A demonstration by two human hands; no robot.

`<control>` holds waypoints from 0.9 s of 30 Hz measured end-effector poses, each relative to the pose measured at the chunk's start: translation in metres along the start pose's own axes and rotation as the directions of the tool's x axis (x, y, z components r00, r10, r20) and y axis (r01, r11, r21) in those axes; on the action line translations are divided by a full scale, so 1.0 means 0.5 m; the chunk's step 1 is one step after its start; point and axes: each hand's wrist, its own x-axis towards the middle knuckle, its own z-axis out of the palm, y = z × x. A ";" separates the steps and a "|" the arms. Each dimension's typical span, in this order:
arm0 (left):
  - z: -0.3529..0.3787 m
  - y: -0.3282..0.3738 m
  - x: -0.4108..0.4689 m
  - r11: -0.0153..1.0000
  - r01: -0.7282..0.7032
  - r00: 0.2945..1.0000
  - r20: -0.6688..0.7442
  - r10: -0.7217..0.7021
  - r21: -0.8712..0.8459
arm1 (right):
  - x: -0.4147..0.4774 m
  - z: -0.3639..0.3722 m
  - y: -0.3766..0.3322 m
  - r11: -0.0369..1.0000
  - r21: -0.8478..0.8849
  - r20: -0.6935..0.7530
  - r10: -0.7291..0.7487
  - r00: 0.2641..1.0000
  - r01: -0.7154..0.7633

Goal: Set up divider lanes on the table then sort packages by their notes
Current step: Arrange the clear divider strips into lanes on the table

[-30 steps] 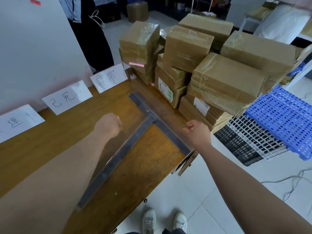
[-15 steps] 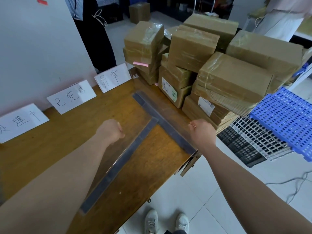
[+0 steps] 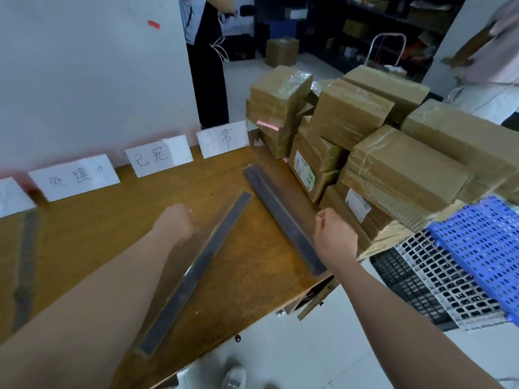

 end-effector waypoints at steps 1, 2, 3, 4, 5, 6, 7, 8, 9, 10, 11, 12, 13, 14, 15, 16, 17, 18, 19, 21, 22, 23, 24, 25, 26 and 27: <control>-0.001 -0.006 -0.009 1.000 0.012 1.000 -0.007 -0.013 -0.012 | -0.001 -0.003 -0.002 1.000 0.010 0.006 -0.013 1.000 0.012; -0.001 -0.012 -0.020 0.999 0.029 0.999 -0.022 -0.029 -0.025 | -0.002 -0.006 -0.003 0.999 0.022 0.017 -0.034 0.999 0.034; 0.000 -0.017 -0.029 0.998 0.046 0.998 -0.038 -0.048 -0.039 | -0.002 -0.006 -0.003 0.998 0.034 0.027 -0.053 0.998 0.052; 0.003 -0.024 -0.037 0.996 0.068 0.996 -0.055 -0.071 -0.057 | -0.003 -0.004 -0.002 0.997 0.043 0.041 -0.072 0.997 0.070; 0.006 -0.030 -0.048 0.992 0.095 0.992 -0.070 -0.100 -0.078 | -0.004 -0.002 -0.003 0.994 0.050 0.062 -0.095 0.994 0.092; 0.010 -0.036 -0.058 0.988 0.119 0.989 -0.080 -0.126 -0.095 | -0.008 0.002 -0.005 0.992 0.060 0.085 -0.115 0.990 0.110; 0.015 -0.044 -0.070 0.983 0.141 0.984 -0.089 -0.152 -0.114 | -0.012 0.007 -0.006 0.990 0.079 0.106 -0.128 0.986 0.120; 0.021 -0.052 -0.081 0.978 0.162 0.980 -0.096 -0.175 -0.131 | -0.017 0.014 -0.010 0.987 0.103 0.127 -0.138 0.982 0.125; 0.026 -0.061 -0.092 0.973 0.181 0.975 -0.103 -0.196 -0.143 | -0.022 0.023 -0.014 0.984 0.124 0.152 -0.149 0.977 0.131; 0.032 -0.071 -0.103 0.968 0.201 0.970 -0.110 -0.218 -0.148 | -0.028 0.033 -0.019 0.980 0.141 0.176 -0.162 0.971 0.138; 0.037 -0.080 -0.116 0.961 0.227 0.962 -0.114 -0.246 -0.155 | -0.034 0.044 -0.024 0.977 0.156 0.201 -0.174 0.964 0.144; 0.041 -0.090 -0.126 0.952 0.254 0.954 -0.117 -0.276 -0.170 | -0.039 0.054 -0.031 0.973 0.173 0.222 -0.189 0.956 0.152; 0.045 -0.100 -0.137 0.943 0.278 0.946 -0.119 -0.302 -0.182 | -0.045 0.065 -0.036 0.969 0.188 0.242 -0.207 0.948 0.163; 0.049 -0.109 -0.145 0.934 0.298 0.939 -0.118 -0.324 -0.195 | -0.049 0.074 -0.042 0.964 0.203 0.262 -0.223 0.939 0.172; 0.053 -0.117 -0.155 0.926 0.316 0.932 -0.117 -0.344 -0.209 | -0.054 0.082 -0.048 0.960 0.215 0.284 -0.235 0.929 0.178; 0.057 -0.124 -0.165 0.916 0.336 0.924 -0.110 -0.366 -0.218 | -0.058 0.089 -0.054 0.958 0.222 0.306 -0.247 0.920 0.183; 0.062 -0.133 -0.172 0.903 0.359 0.915 -0.100 -0.391 -0.237 | -0.063 0.096 -0.061 0.956 0.225 0.326 -0.256 0.910 0.188; 0.068 -0.143 -0.178 0.885 0.381 0.907 -0.076 -0.414 -0.268 | -0.066 0.102 -0.068 0.955 0.229 0.347 -0.261 0.901 0.189; 0.072 -0.152 -0.183 0.865 0.401 0.900 -0.048 -0.433 -0.301 | -0.069 0.107 -0.075 0.955 0.231 0.366 -0.262 0.893 0.185; 0.071 -0.165 -0.189 0.832 0.435 0.884 -0.009 -0.467 -0.345 | -0.074 0.113 -0.089 0.957 0.224 0.395 -0.262 0.880 0.184; 0.068 -0.170 -0.189 0.823 0.445 0.880 0.000 -0.476 -0.352 | -0.076 0.116 -0.096 0.959 0.213 0.404 -0.262 0.876 0.188; 0.064 -0.175 -0.186 0.822 0.447 0.879 0.002 -0.477 -0.354 | -0.076 0.118 -0.104 0.961 0.199 0.410 -0.258 0.875 0.191; 0.059 -0.178 -0.183 0.823 0.446 0.880 0.001 -0.476 -0.353 | -0.076 0.121 -0.111 0.964 0.185 0.414 -0.252 0.875 0.190; 0.053 -0.181 -0.179 0.829 0.440 0.884 0.002 -0.468 -0.346 | -0.074 0.123 -0.119 0.967 0.172 0.419 -0.242 0.875 0.186; 0.049 -0.186 -0.173 0.836 0.437 0.887 0.002 -0.462 -0.332 | -0.072 0.126 -0.129 0.970 0.162 0.421 -0.234 0.877 0.181; 0.044 -0.193 -0.167 0.844 0.436 0.889 -0.001 -0.459 -0.312 | -0.069 0.128 -0.139 0.971 0.151 0.424 -0.233 0.875 0.186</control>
